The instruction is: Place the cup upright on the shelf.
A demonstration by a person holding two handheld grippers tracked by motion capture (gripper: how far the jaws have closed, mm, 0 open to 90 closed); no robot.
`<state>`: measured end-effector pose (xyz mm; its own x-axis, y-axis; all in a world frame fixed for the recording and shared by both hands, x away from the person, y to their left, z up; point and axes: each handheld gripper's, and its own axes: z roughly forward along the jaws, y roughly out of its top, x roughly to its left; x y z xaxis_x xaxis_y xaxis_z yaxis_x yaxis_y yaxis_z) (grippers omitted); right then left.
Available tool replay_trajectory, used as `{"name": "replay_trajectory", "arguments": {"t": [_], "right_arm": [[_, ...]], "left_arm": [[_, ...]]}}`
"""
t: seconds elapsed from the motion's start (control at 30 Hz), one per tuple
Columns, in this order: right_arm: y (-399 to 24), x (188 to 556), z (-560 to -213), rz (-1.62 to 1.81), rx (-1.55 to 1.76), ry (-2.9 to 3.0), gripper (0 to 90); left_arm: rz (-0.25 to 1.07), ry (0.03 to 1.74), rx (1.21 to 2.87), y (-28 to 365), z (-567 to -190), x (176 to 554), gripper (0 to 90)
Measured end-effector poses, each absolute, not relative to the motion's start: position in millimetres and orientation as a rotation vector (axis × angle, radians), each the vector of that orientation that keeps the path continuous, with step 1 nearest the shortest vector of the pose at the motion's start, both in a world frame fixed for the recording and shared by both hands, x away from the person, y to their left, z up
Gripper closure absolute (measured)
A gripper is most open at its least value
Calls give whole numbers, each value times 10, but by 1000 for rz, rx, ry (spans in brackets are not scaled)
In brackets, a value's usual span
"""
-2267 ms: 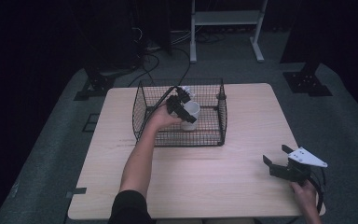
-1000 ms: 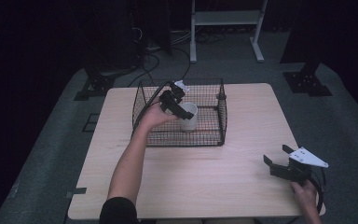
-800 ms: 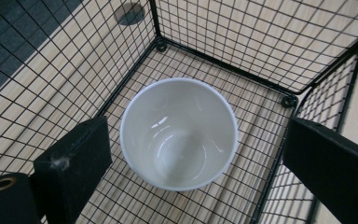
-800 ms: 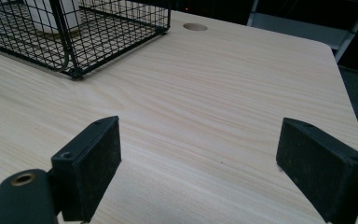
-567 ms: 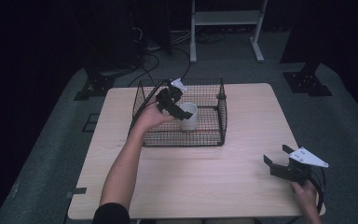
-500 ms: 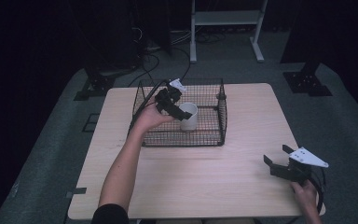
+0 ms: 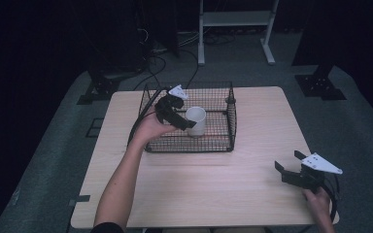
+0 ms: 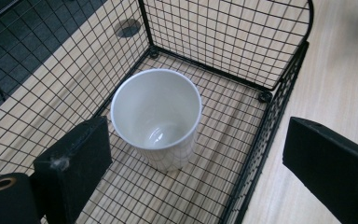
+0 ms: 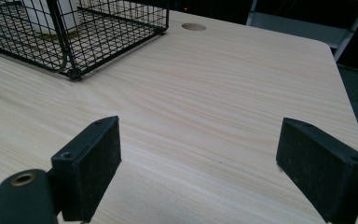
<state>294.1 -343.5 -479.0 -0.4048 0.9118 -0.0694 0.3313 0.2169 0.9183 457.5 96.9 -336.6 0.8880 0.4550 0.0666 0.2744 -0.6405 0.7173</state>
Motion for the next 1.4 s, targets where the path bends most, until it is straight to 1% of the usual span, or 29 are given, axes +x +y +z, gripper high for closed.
{"name": "replay_trajectory", "arguments": {"t": [0.63,1.4], "right_arm": [[-3433,2943,-4790,1167,1152,1859,131],[-3428,2943,-4791,1160,1148,1860,131]], "left_arm": [[344,488,2248,1117,-3349,4254,71],[382,490,2196,1342,-3387,3880,72]]}}
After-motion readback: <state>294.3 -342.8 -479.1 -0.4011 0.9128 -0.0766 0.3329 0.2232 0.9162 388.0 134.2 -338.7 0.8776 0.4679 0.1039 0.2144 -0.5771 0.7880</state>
